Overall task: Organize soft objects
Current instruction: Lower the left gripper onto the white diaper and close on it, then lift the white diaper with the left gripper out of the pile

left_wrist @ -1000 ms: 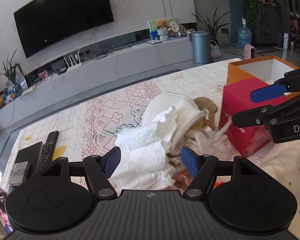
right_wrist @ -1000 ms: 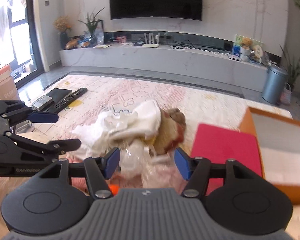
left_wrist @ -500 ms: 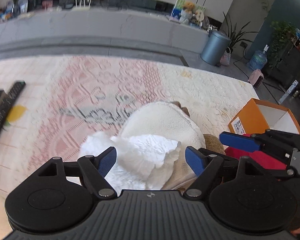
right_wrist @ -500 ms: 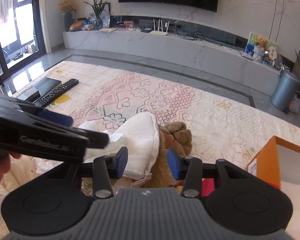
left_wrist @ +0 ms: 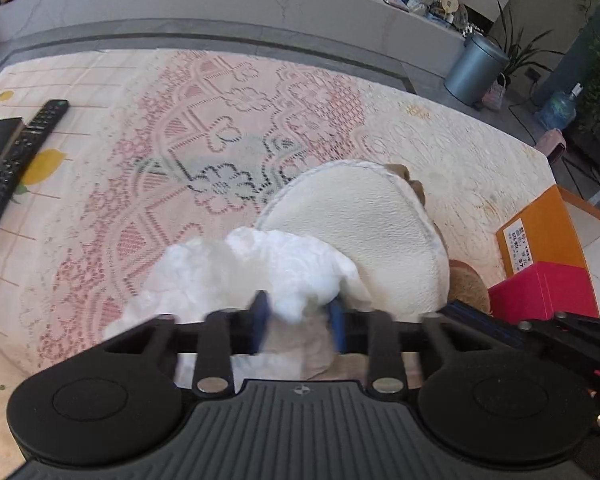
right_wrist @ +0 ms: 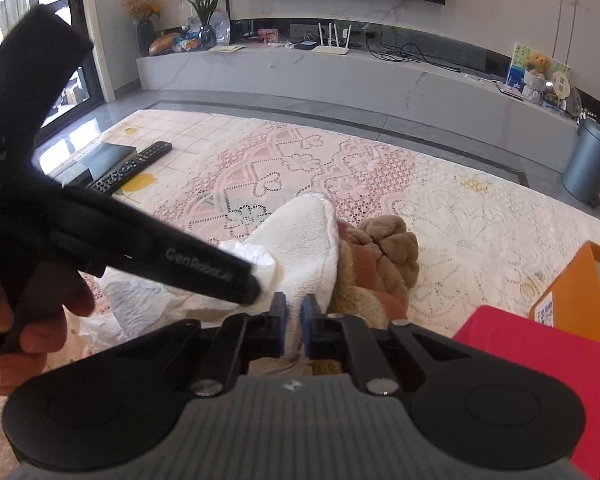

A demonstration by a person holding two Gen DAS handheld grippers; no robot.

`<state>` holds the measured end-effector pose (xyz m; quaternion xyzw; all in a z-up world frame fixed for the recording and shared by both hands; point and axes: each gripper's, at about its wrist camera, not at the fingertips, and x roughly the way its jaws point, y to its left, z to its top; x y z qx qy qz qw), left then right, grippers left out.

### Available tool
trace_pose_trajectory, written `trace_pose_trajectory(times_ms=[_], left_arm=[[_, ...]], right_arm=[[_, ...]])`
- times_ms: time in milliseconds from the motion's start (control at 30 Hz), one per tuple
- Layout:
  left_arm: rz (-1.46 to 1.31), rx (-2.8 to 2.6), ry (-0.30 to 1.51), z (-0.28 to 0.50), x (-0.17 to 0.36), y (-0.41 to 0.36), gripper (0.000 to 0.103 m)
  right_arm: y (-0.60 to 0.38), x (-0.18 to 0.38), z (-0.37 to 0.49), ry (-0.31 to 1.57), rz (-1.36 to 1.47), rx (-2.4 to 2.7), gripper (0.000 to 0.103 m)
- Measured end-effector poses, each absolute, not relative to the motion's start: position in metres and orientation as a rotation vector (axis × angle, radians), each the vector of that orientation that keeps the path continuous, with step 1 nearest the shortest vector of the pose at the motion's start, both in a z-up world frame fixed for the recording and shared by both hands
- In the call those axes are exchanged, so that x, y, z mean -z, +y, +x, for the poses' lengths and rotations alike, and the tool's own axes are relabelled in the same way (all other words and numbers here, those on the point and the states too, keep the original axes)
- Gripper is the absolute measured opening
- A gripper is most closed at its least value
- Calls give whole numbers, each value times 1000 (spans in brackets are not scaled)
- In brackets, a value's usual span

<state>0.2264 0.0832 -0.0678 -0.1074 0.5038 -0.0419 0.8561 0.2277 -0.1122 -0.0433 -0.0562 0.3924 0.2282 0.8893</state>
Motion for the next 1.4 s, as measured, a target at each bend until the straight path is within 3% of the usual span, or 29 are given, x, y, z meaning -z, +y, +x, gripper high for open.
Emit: trace_pose_trajectory(times_ms=[33, 100, 333, 667, 733, 800, 933, 1033, 1133, 1167, 1200, 1233, 1267, 1333, 1400], left_arm=[[-226, 83, 1039, 222, 63, 87, 13], [-219, 72, 1005, 212, 52, 92, 7], [-208, 36, 976, 176, 33, 109, 5], [-192, 89, 1065, 151, 75, 120, 5], [-165, 114, 1053, 148, 77, 117, 5], [-146, 132, 1050, 147, 78, 116, 5], [-123, 171, 1057, 144, 81, 116, 5], [-99, 187, 1058, 141, 82, 115, 5], [-114, 196, 1055, 136, 80, 118, 5], [-125, 196, 1053, 134, 79, 121, 6], [-136, 191, 1055, 132, 77, 124, 16], [-152, 192, 1057, 130, 76, 127, 24], [-172, 191, 1060, 127, 74, 130, 29], [-222, 184, 1052, 121, 69, 138, 58], [-279, 164, 1034, 116, 66, 147, 70]], right_arm=[[-115, 40, 225, 809, -113, -470, 0], [-120, 33, 221, 792, -93, -471, 0], [-119, 10, 202, 756, -44, -525, 3], [-93, 24, 191, 795, -52, -595, 5], [-93, 22, 195, 794, -15, -602, 10], [-93, 15, 201, 784, 27, -608, 36], [-84, 5, 212, 767, 90, -662, 39], [-69, 10, 220, 804, 162, -734, 48], [-50, 29, 224, 878, 153, -762, 46], [-45, 37, 225, 911, 144, -758, 34], [-43, 45, 226, 941, 145, -760, 11], [-42, 53, 227, 969, 155, -761, 5], [-43, 58, 227, 986, 168, -757, 5], [-46, 68, 225, 1006, 170, -738, 5], [-50, 76, 222, 1024, 154, -721, 5]])
